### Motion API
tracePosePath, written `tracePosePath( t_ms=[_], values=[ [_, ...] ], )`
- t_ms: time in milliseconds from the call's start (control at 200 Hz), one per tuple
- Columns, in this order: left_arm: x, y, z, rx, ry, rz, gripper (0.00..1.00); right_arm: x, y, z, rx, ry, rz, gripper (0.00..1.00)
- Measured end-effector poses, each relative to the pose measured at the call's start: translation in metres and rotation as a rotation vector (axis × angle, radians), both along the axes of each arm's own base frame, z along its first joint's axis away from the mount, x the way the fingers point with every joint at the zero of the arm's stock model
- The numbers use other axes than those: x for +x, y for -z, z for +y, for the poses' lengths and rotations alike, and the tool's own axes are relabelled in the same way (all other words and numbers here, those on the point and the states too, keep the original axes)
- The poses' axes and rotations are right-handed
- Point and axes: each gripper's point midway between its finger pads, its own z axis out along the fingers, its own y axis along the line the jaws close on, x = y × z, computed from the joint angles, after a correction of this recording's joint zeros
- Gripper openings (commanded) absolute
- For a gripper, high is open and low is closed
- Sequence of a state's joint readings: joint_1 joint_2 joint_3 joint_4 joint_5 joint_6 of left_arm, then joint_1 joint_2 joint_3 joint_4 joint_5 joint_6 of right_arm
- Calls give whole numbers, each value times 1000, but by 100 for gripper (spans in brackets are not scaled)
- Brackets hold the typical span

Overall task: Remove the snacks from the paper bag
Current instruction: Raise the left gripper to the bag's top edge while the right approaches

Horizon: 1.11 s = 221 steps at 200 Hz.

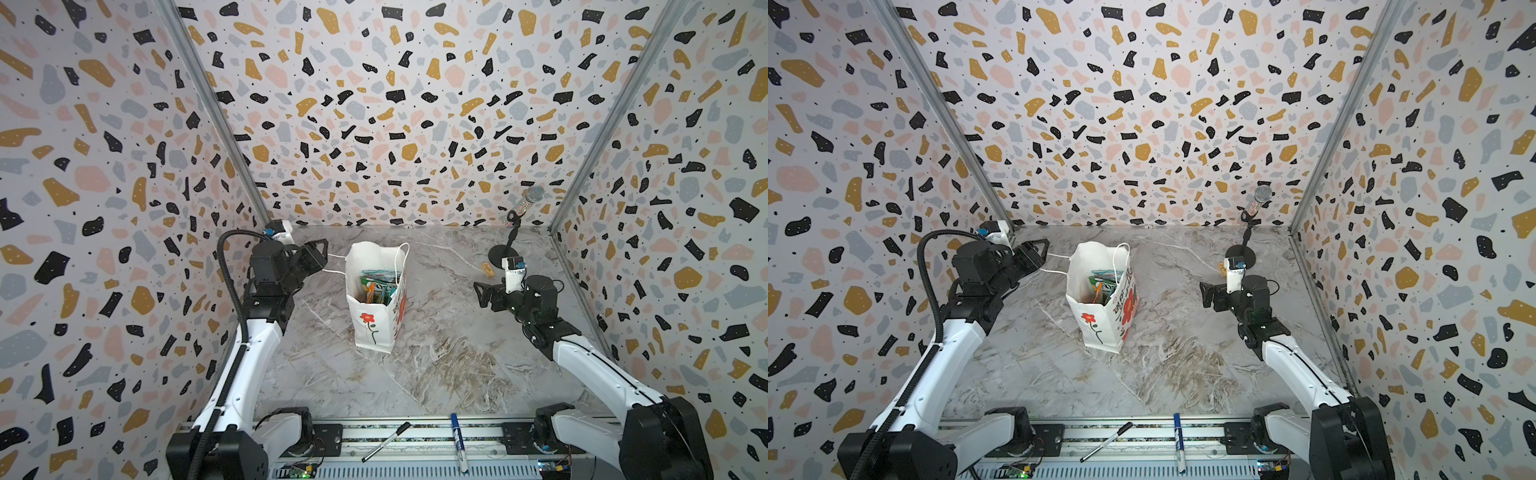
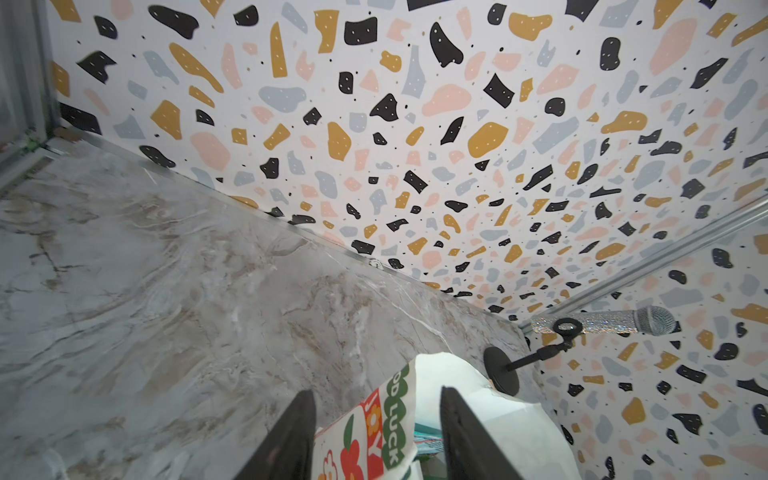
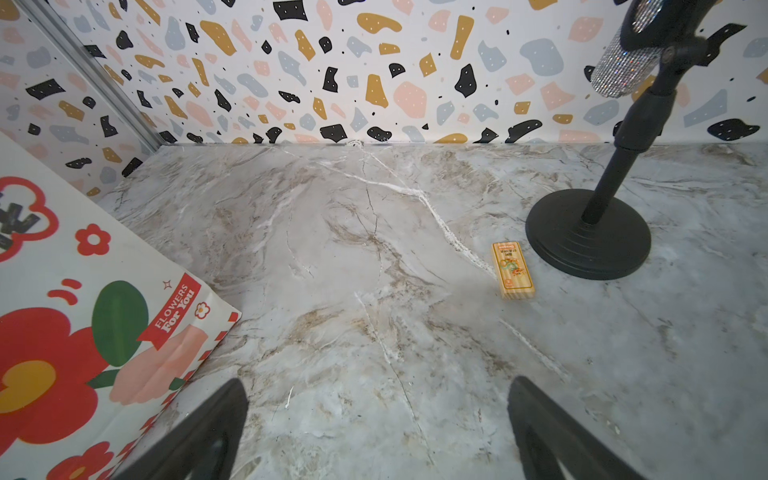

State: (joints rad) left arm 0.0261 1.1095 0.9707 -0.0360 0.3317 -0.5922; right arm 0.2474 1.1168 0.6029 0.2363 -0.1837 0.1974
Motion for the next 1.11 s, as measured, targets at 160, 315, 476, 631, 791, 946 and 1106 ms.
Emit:
tracePosePath(
  t_ms=[160,315,476,631,791,946,1106],
  values=[
    [-2,5,-6,-15,37,13,20,-1,-3,7,3,-24,-2,99],
    [-1,7,-10,-23,57,17,0,-1,0,20,1,-64,13,99],
    [0,6,-11,3,74,4,0,-7,15,47,2,-163,59,99],
    [4,2,-10,55,82,-17,0,-20,31,83,5,-284,112,100],
    [11,-11,-10,104,93,-54,0,-37,50,126,13,-402,154,95],
    [28,-13,-17,140,144,-62,0,-45,64,166,29,-480,184,86],
    [49,-12,-26,153,193,-47,0,-41,66,199,75,-515,183,79]
  ],
)
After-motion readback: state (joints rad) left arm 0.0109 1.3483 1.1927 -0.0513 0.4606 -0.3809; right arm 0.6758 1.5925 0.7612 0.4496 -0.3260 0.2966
